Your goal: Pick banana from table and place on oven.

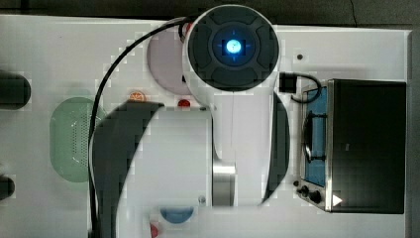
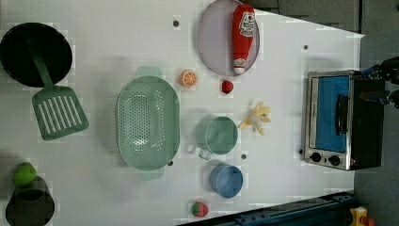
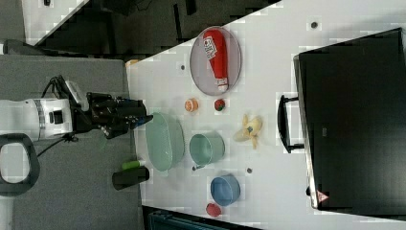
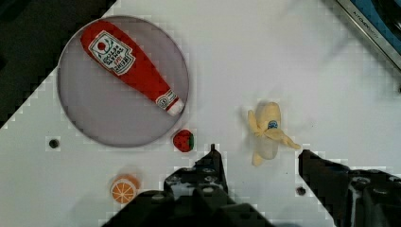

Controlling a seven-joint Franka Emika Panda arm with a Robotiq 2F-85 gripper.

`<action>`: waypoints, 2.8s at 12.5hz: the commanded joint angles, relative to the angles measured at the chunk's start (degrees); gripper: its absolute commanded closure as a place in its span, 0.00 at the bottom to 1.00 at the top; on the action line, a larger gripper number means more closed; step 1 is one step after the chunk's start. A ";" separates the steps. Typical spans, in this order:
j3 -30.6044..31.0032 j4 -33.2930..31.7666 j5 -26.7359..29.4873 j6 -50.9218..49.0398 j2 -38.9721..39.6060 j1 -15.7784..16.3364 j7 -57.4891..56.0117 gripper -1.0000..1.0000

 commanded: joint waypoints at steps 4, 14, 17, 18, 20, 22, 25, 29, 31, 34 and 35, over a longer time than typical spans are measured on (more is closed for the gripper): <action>-2.25 -12.37 -0.51 -7.95 -22.05 -1.65 -1.59 0.00; -2.18 -25.18 -0.52 15.13 -8.02 -1.64 -1.71 0.00; -2.23 -31.26 -0.52 30.53 -2.02 -1.65 -1.71 0.00; -2.24 -32.91 -0.52 35.07 0.15 -1.66 -1.71 0.00; -2.31 -35.08 -0.52 41.31 4.97 -1.67 -1.69 0.00; -2.32 -36.14 -0.51 45.24 10.01 -1.67 -1.67 0.00; -2.28 -36.26 -0.51 50.64 17.22 -1.65 -1.64 0.00; -2.12 -36.43 -0.51 58.20 23.27 -1.63 -1.58 0.00; -1.87 -36.92 -0.51 59.75 23.51 -1.58 -1.56 0.15; -1.62 -37.14 -0.51 60.09 22.69 -1.54 -1.54 0.53; -1.53 -37.14 -0.51 60.08 22.19 -1.54 -1.54 0.64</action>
